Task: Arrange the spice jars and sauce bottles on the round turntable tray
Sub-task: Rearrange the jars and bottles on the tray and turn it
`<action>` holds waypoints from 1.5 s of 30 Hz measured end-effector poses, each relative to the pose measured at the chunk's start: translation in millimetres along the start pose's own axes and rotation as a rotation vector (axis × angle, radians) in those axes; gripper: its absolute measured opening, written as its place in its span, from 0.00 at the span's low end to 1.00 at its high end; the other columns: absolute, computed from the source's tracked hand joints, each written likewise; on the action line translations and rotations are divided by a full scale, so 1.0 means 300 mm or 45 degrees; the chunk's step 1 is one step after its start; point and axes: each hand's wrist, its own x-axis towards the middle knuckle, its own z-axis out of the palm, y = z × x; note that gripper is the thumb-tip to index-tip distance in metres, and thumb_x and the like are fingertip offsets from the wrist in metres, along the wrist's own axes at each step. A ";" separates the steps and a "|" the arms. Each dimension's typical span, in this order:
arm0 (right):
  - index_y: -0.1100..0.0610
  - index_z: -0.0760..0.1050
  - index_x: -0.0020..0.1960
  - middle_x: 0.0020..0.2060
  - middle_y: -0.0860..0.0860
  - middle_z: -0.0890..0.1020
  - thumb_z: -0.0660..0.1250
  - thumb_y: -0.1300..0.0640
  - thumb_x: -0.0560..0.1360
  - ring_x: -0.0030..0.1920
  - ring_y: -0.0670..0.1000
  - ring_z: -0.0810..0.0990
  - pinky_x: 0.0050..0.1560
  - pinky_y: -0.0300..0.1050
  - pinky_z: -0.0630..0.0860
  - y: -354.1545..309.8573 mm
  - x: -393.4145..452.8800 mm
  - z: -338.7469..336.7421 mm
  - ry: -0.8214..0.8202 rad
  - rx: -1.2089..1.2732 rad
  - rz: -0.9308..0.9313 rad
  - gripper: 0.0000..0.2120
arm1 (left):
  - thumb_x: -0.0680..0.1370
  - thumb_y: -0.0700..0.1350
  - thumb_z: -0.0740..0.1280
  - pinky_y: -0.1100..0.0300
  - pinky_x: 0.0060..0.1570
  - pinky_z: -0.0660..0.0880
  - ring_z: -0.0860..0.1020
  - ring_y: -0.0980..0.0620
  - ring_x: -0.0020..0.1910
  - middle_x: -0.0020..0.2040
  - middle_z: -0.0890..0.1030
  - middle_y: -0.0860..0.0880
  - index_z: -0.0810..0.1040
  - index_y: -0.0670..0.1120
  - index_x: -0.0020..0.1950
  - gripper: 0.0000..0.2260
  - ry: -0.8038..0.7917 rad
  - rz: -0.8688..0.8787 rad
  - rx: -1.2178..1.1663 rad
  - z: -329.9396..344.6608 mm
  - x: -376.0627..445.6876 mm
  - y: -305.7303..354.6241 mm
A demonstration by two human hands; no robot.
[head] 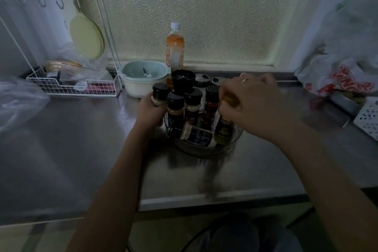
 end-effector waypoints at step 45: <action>0.55 0.72 0.50 0.42 0.51 0.79 0.65 0.40 0.72 0.43 0.52 0.78 0.45 0.50 0.76 -0.131 0.034 0.117 0.001 0.168 0.370 0.19 | 0.76 0.48 0.68 0.63 0.33 0.75 0.76 0.60 0.31 0.34 0.77 0.52 0.74 0.51 0.43 0.04 0.208 0.081 -0.369 0.001 -0.098 0.119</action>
